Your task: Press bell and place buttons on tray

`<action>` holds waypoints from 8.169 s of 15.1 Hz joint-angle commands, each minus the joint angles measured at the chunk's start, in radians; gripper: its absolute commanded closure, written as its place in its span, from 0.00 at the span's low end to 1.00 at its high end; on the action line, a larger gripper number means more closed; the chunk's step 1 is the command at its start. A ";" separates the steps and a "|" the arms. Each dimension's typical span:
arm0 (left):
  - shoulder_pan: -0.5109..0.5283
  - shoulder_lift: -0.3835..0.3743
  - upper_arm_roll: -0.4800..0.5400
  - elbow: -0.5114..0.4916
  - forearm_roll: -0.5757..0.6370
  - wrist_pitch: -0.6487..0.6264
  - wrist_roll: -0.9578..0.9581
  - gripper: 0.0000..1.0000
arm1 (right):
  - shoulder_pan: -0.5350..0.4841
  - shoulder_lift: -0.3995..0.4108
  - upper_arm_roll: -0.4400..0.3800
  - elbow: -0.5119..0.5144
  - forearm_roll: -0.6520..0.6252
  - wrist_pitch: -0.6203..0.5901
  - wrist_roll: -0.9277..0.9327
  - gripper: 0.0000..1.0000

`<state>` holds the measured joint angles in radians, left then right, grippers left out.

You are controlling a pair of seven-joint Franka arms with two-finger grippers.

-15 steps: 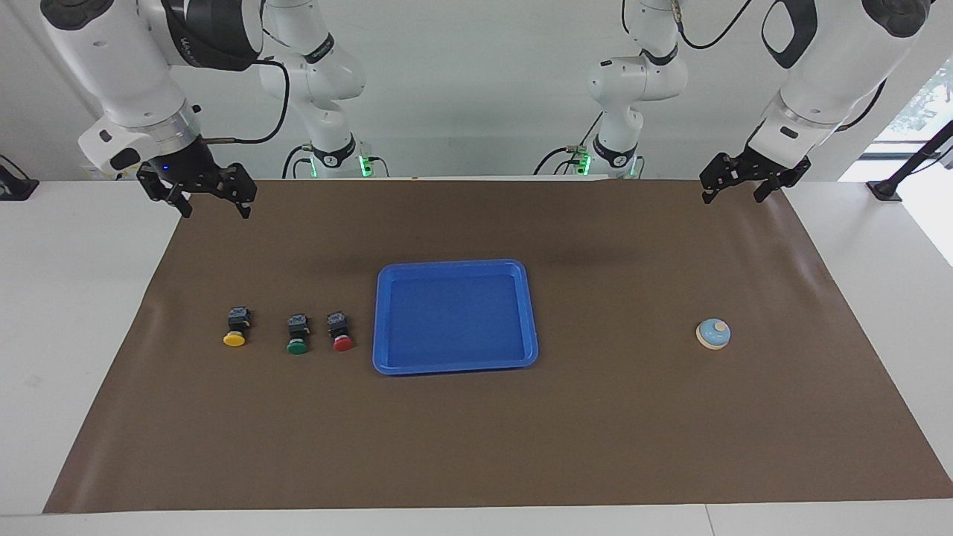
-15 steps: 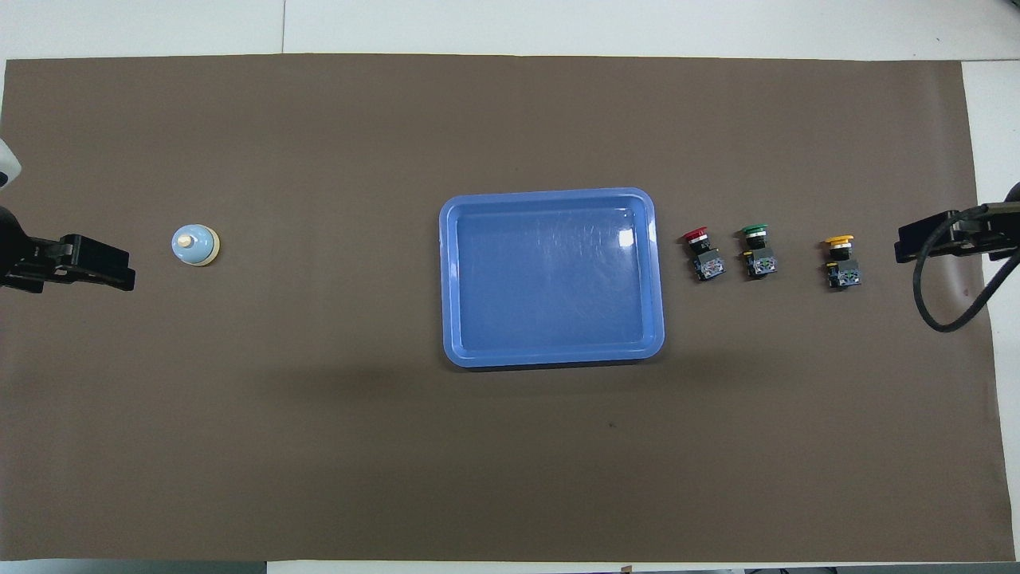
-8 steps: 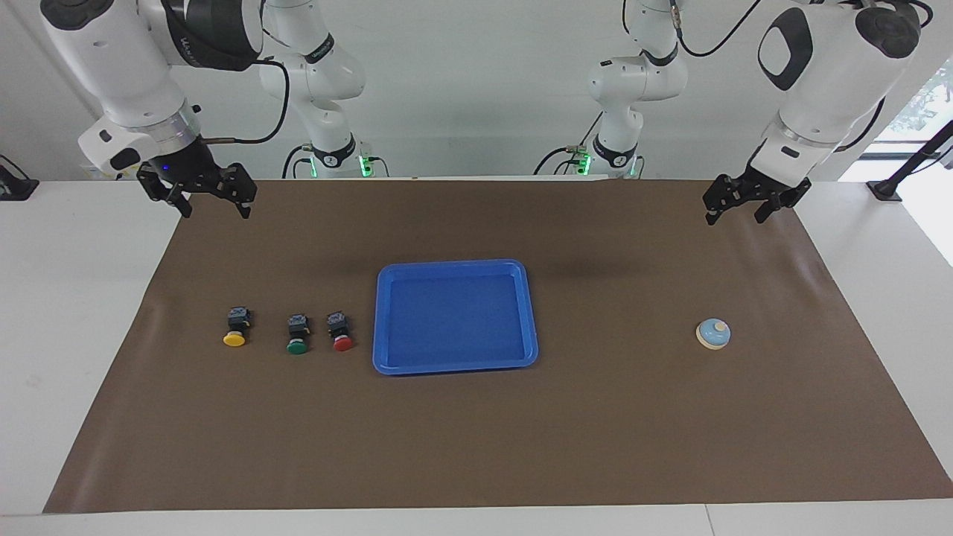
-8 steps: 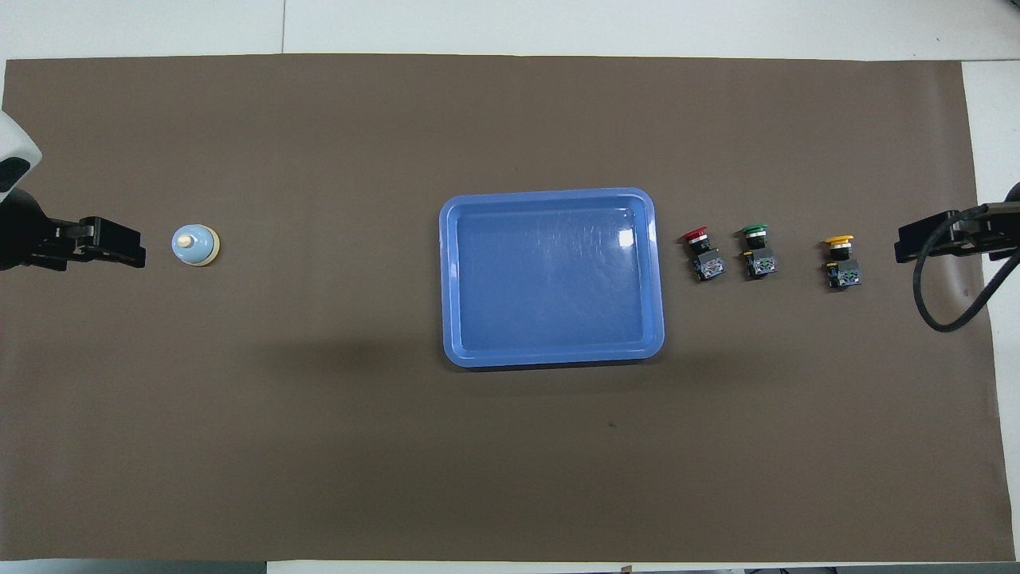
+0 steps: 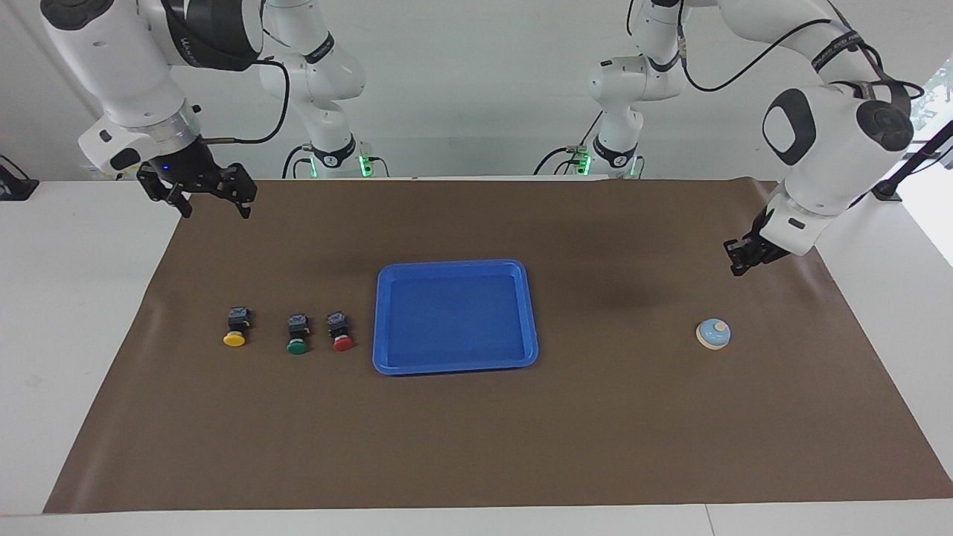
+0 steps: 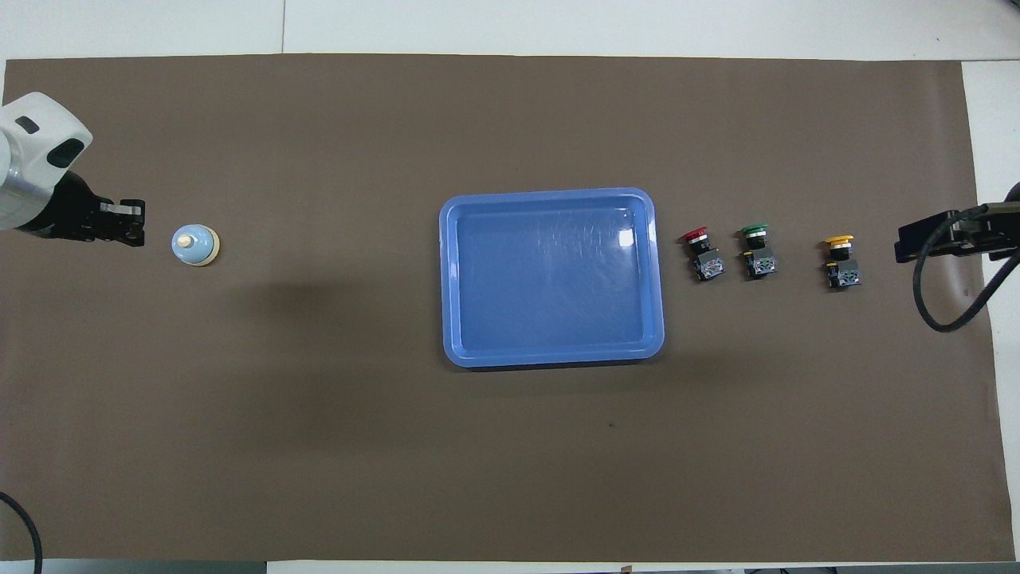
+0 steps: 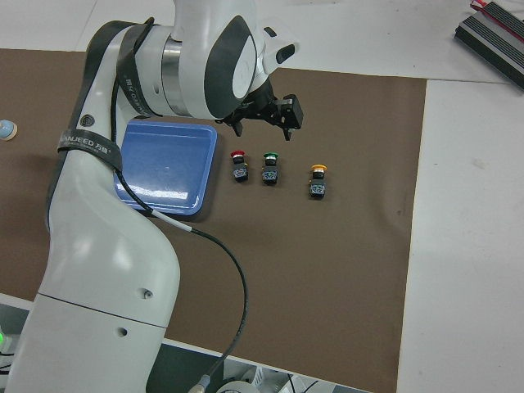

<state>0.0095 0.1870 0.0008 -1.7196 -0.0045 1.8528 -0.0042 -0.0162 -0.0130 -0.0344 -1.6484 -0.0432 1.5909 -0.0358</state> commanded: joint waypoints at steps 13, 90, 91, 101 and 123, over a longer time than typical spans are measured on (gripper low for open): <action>0.033 0.152 0.004 -0.124 0.014 0.290 0.007 1.00 | -0.004 -0.015 0.001 -0.014 0.014 0.004 -0.029 0.00; -0.026 -0.185 -0.044 0.115 0.012 -0.379 -0.003 0.00 | -0.013 -0.016 0.001 -0.014 0.014 0.001 -0.029 0.00; -0.026 -0.185 -0.044 0.114 0.012 -0.379 -0.003 0.00 | -0.011 -0.021 0.001 -0.014 0.014 -0.011 -0.030 0.00; -0.026 -0.185 -0.044 0.115 0.012 -0.379 -0.003 0.00 | 0.070 0.112 0.025 -0.120 0.045 0.257 0.048 0.00; -0.026 -0.185 -0.044 0.114 0.012 -0.379 -0.003 0.00 | 0.171 0.261 0.025 -0.436 0.057 0.782 0.022 0.05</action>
<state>-0.0194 0.0104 -0.0425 -1.6038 -0.0041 1.4644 -0.0041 0.1624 0.2497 -0.0131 -2.0725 -0.0006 2.3539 0.0176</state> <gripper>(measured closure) 0.000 0.044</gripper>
